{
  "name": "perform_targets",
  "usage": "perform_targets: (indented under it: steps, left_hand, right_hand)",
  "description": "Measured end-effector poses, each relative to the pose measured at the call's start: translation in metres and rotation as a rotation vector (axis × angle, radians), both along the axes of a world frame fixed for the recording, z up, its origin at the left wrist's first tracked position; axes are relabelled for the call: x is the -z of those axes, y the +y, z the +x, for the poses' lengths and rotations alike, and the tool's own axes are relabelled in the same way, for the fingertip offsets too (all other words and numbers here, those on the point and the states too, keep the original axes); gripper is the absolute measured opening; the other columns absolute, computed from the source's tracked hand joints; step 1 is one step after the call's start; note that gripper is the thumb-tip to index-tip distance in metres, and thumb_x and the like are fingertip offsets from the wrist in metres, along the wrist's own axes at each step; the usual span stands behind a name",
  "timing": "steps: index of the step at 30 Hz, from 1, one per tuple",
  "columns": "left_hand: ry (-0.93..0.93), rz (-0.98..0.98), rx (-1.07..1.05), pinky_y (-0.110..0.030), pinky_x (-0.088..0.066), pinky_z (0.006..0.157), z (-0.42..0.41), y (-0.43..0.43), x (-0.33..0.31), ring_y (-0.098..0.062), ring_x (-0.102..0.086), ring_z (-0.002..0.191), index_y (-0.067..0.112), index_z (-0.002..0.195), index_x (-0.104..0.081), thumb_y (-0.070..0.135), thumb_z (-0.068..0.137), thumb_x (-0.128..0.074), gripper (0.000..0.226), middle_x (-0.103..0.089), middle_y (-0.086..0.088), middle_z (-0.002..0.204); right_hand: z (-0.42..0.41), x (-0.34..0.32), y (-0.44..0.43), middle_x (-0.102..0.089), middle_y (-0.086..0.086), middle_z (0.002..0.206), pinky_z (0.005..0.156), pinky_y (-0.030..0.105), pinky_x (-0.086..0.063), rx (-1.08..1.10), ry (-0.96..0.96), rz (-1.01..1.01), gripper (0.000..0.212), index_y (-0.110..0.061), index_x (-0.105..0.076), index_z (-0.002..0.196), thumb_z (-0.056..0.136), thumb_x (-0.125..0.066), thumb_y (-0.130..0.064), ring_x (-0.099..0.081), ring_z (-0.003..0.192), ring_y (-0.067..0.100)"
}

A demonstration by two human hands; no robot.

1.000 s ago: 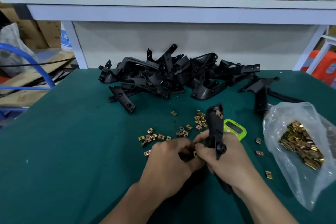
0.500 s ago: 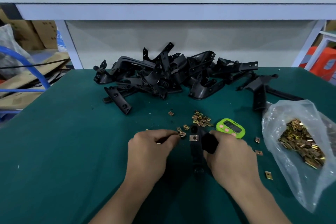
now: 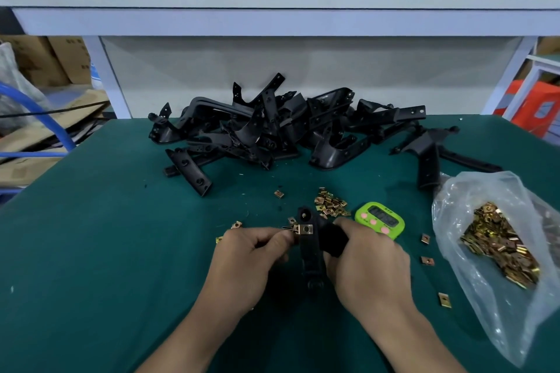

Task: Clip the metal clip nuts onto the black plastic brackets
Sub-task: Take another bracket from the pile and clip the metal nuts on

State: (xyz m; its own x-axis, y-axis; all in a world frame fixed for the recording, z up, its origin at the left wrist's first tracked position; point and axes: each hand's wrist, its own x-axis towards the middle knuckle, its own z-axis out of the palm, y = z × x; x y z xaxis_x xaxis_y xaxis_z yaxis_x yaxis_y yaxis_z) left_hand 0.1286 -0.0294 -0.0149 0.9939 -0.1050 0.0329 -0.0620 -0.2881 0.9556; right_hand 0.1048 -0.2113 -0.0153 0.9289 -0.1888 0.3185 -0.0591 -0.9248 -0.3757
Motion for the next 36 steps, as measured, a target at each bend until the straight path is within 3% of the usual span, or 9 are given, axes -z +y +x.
perform_targets:
  steps: [3, 7, 12, 16, 19, 22, 25, 31, 36]
  left_hand:
    - [0.025, -0.058, -0.026, -0.016, -0.049, 0.055, 0.000, 0.001, -0.002, -0.003, -0.063, 0.057, 0.034, 0.078, -0.083, 0.035, 0.089, -0.076, 0.013, -0.075, 0.008, 0.070]
    - [0.039, -0.185, -0.100, -0.019, -0.053, 0.052, 0.001, 0.002, -0.005, -0.010, -0.069, 0.057, 0.035, 0.083, -0.083, 0.016, 0.082, -0.084, 0.019, -0.077, -0.003, 0.071]
    - [0.105, -0.264, -0.085, -0.023, -0.055, 0.049, -0.004, -0.003, -0.006, -0.018, -0.070, 0.056, 0.020, 0.079, -0.083, 0.005, 0.095, -0.070, 0.025, -0.077, -0.010, 0.075]
    - [0.152, -0.347, -0.034, -0.023, -0.060, 0.066, -0.006, -0.004, -0.007, -0.022, -0.077, 0.079, 0.017, 0.096, -0.081, -0.005, 0.101, -0.056, 0.034, -0.079, -0.012, 0.087]
    - [0.217, -0.395, 0.063, -0.025, -0.060, 0.068, -0.008, -0.002, -0.008, -0.022, -0.077, 0.080, 0.012, 0.108, -0.076, -0.003, 0.099, -0.059, 0.024, -0.078, -0.016, 0.089]
    - [0.264, -0.481, 0.105, -0.024, -0.059, 0.062, -0.012, -0.001, -0.013, -0.018, -0.073, 0.071, 0.011, 0.090, -0.079, 0.011, 0.089, -0.074, 0.006, -0.076, -0.016, 0.084]
    - [0.277, -0.499, 0.133, -0.022, -0.057, 0.058, -0.014, 0.002, -0.018, -0.015, -0.071, 0.066, 0.015, 0.079, -0.082, 0.024, 0.073, -0.078, 0.010, -0.076, -0.014, 0.081]
    - [0.299, -0.483, 0.166, -0.022, -0.058, 0.061, -0.016, 0.002, -0.021, -0.018, -0.074, 0.072, 0.011, 0.090, -0.083, 0.017, 0.072, -0.077, 0.019, -0.076, -0.016, 0.084]
    - [0.315, -0.452, 0.182, -0.023, -0.058, 0.060, -0.019, -0.001, -0.022, -0.019, -0.073, 0.071, 0.010, 0.086, -0.082, 0.013, 0.072, -0.079, 0.015, -0.074, -0.014, 0.078]
  right_hand:
    - [-0.001, -0.001, -0.004, -0.060, -0.005, 0.063, 0.059, 0.031, -0.035, 0.008, 0.012, -0.009, 0.021, -0.037, -0.064, 0.096, 0.077, -0.073, -0.035, -0.065, 0.069, 0.029]
    - [-0.001, -0.003, -0.008, -0.063, -0.004, 0.065, 0.058, 0.032, -0.033, 0.027, 0.013, -0.017, 0.019, -0.034, -0.063, 0.094, 0.077, -0.073, -0.036, -0.065, 0.071, 0.032]
    - [-0.003, -0.003, -0.008, -0.067, -0.005, 0.070, 0.059, 0.032, -0.034, 0.026, 0.034, -0.021, 0.019, -0.034, -0.063, 0.095, 0.078, -0.072, -0.036, -0.066, 0.074, 0.032]
    - [-0.002, -0.004, -0.008, -0.062, -0.006, 0.067, 0.060, 0.032, -0.033, 0.045, 0.046, -0.027, 0.018, -0.032, -0.060, 0.092, 0.079, -0.071, -0.039, -0.066, 0.075, 0.032]
    - [-0.001, -0.003, -0.007, -0.065, -0.006, 0.070, 0.060, 0.032, -0.033, 0.054, 0.040, -0.038, 0.018, -0.033, -0.063, 0.094, 0.079, -0.073, -0.036, -0.066, 0.075, 0.032]
    - [-0.002, -0.004, -0.007, -0.071, -0.003, 0.078, 0.061, 0.032, -0.035, 0.078, 0.045, -0.051, 0.023, -0.035, -0.066, 0.101, 0.079, -0.074, -0.036, -0.068, 0.078, 0.034]
    - [-0.002, -0.005, -0.008, -0.072, -0.002, 0.081, 0.062, 0.032, -0.036, 0.108, 0.047, -0.055, 0.027, -0.037, -0.069, 0.105, 0.080, -0.075, -0.035, -0.069, 0.080, 0.035]
    - [-0.001, -0.005, -0.009, -0.072, 0.001, 0.082, 0.063, 0.034, -0.037, 0.134, 0.049, -0.027, 0.024, -0.035, -0.069, 0.104, 0.081, -0.073, -0.032, -0.067, 0.082, 0.038]
    - [-0.002, -0.004, -0.011, -0.072, 0.002, 0.083, 0.065, 0.034, -0.039, 0.140, 0.057, -0.012, 0.023, -0.033, -0.068, 0.103, 0.081, -0.073, -0.033, -0.067, 0.083, 0.038]
